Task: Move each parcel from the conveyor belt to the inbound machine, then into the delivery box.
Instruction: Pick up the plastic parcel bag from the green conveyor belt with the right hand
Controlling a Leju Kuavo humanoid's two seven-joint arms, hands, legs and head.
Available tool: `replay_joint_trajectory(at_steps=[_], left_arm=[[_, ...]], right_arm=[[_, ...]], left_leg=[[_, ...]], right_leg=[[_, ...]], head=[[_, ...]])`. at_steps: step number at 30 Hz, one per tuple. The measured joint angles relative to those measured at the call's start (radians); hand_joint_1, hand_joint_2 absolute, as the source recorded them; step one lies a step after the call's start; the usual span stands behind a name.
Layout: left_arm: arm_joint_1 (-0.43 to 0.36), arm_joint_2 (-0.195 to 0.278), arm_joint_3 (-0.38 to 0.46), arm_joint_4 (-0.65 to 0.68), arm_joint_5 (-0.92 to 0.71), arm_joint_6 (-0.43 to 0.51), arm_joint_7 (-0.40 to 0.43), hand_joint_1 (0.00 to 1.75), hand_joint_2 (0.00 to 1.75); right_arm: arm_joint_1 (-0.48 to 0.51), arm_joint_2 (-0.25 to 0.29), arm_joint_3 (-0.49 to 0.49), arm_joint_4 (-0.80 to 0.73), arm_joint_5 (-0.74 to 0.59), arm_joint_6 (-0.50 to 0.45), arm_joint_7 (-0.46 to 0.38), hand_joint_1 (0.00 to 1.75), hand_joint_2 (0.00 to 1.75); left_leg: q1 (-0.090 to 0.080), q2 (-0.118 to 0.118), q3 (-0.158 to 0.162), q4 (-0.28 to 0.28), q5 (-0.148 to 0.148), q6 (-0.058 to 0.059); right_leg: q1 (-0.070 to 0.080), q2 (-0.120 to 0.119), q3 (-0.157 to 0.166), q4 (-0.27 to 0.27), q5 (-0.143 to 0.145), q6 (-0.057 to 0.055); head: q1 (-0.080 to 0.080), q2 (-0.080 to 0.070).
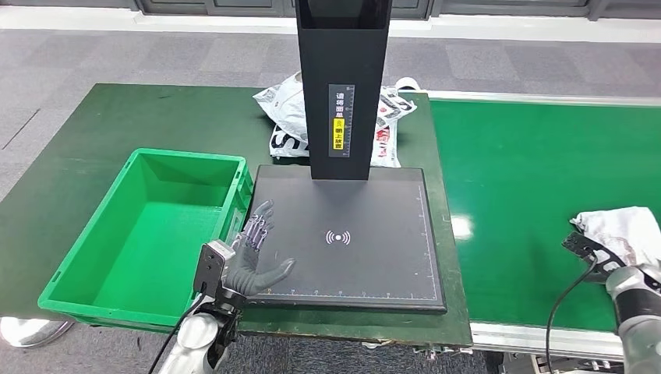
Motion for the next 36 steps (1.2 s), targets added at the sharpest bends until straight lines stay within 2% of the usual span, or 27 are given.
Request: replay_joint_trajectory(at_steps=[26, 36], left_arm=[[-0.009, -0.001, 0.0, -0.002, -0.01, 0.006, 0.011, 0.0, 1.75], [-0.009, -0.002, 0.0, -0.003, -0.008, 0.01, 0.016, 0.0, 1.75]], right_arm=[[-0.02, -0.022, 0.0, 0.0, 0.03, 0.008, -0.004, 0.0, 1.75], [0.002, 0.01, 0.0, 0.01, 0.04, -0.018, -0.016, 0.0, 1.75]], left_leg=[[0.0, 0.0, 0.0, 0.0, 0.0, 0.0], [0.0, -0.001, 0.0, 0.0, 0.001, -0.001]], right_leg=[[0.0, 0.0, 0.0, 0.0, 0.0, 0.0], [0.0, -0.001, 0.0, 0.0, 0.0, 0.0]], head=[[0.0, 0.0], [0.0, 0.0]])
